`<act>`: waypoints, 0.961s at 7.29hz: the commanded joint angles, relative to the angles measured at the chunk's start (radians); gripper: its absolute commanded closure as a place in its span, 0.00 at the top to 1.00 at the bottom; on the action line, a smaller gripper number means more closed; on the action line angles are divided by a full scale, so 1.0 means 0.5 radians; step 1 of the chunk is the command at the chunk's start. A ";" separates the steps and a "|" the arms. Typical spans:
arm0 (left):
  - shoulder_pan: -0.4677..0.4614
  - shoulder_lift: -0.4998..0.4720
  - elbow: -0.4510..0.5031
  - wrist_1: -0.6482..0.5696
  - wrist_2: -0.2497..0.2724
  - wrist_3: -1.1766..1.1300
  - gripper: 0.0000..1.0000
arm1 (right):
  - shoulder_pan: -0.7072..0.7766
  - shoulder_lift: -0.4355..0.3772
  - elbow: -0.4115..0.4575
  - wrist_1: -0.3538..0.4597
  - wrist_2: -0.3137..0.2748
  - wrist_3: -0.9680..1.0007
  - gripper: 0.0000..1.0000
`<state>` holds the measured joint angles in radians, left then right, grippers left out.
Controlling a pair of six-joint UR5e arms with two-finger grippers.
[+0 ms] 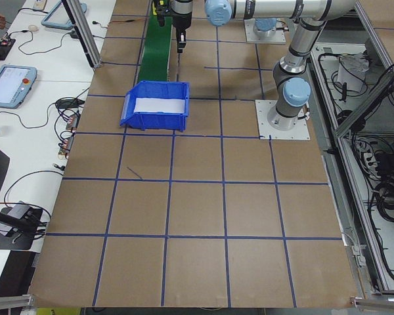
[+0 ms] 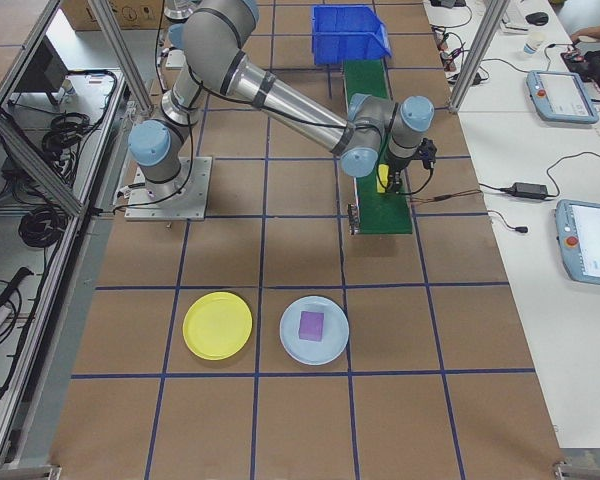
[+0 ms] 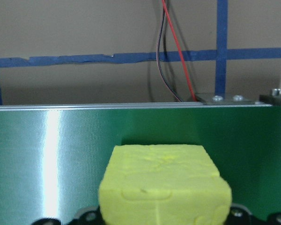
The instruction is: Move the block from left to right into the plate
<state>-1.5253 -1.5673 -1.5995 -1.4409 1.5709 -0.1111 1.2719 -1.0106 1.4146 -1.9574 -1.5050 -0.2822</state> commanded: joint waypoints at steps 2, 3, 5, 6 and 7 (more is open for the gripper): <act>-0.008 -0.007 -0.007 0.007 0.073 -0.002 1.00 | -0.165 -0.251 0.021 0.306 -0.259 -0.082 0.21; -0.008 -0.007 -0.004 0.010 0.073 -0.008 1.00 | -0.379 -0.328 0.045 0.468 -0.285 -0.253 0.22; -0.005 -0.007 -0.001 0.010 0.077 -0.008 1.00 | -0.875 -0.521 0.317 0.430 -0.285 -0.846 0.22; 0.001 -0.004 -0.004 0.010 0.077 -0.008 1.00 | -1.178 -0.553 0.449 0.256 -0.309 -1.108 0.23; 0.001 0.002 0.014 0.013 0.077 -0.002 1.00 | -1.467 -0.559 0.569 0.233 -0.313 -1.375 0.23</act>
<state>-1.5256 -1.5689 -1.5985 -1.4354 1.6090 -0.1143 0.7246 -1.2748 1.6180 -1.8015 -1.6555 -0.7936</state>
